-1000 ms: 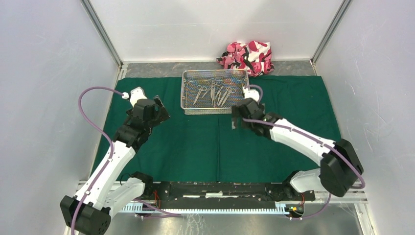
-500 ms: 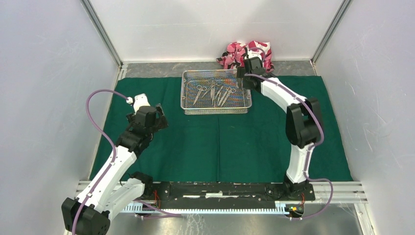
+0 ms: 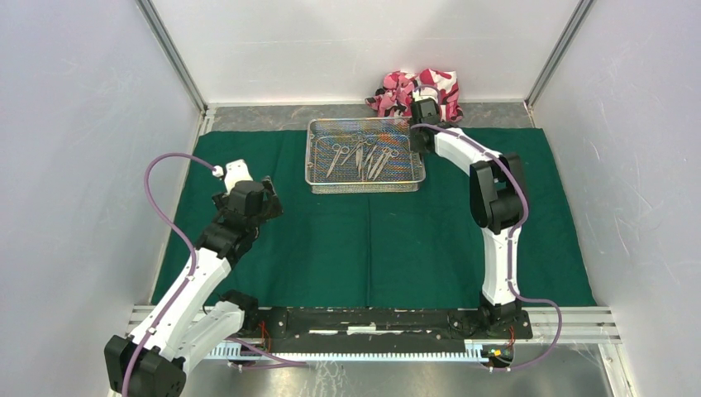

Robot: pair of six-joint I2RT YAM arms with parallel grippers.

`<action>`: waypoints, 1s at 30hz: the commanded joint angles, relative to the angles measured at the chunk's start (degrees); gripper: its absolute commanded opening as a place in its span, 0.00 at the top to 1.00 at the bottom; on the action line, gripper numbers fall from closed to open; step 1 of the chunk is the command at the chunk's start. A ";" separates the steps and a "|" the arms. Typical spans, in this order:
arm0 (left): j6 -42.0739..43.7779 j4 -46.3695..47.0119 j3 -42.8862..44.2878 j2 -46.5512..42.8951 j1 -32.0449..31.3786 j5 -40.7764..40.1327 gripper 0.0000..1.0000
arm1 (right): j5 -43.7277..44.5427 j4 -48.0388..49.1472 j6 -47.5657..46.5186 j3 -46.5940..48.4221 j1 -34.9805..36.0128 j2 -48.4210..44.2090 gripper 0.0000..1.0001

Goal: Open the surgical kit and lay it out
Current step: Move the container from the surgical kit.

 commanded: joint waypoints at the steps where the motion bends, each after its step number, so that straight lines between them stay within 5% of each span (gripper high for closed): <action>1: 1.83 1.92 -0.03 -1.16 -0.09 -1.94 0.00 | 0.49 2.55 -0.87 0.17 -0.22 1.16 0.70; 8: 2.33 2.53 -0.23 -2.39 0.25 -0.96 0.00 | 0.80 1.92 1.35 1.54 -0.25 2.47 0.68; 15: 2.13 2.31 -0.58 -4.69 0.27 -2.26 0.00 | -2.64 1.68 2.29 1.67 -0.23 -1.46 1.00; 30: 1.98 2.44 -0.89 -6.89 0.25 -1.42 0.00 | -22.54 11.74 6.30 -9.17 -3.97 -13.83 1.00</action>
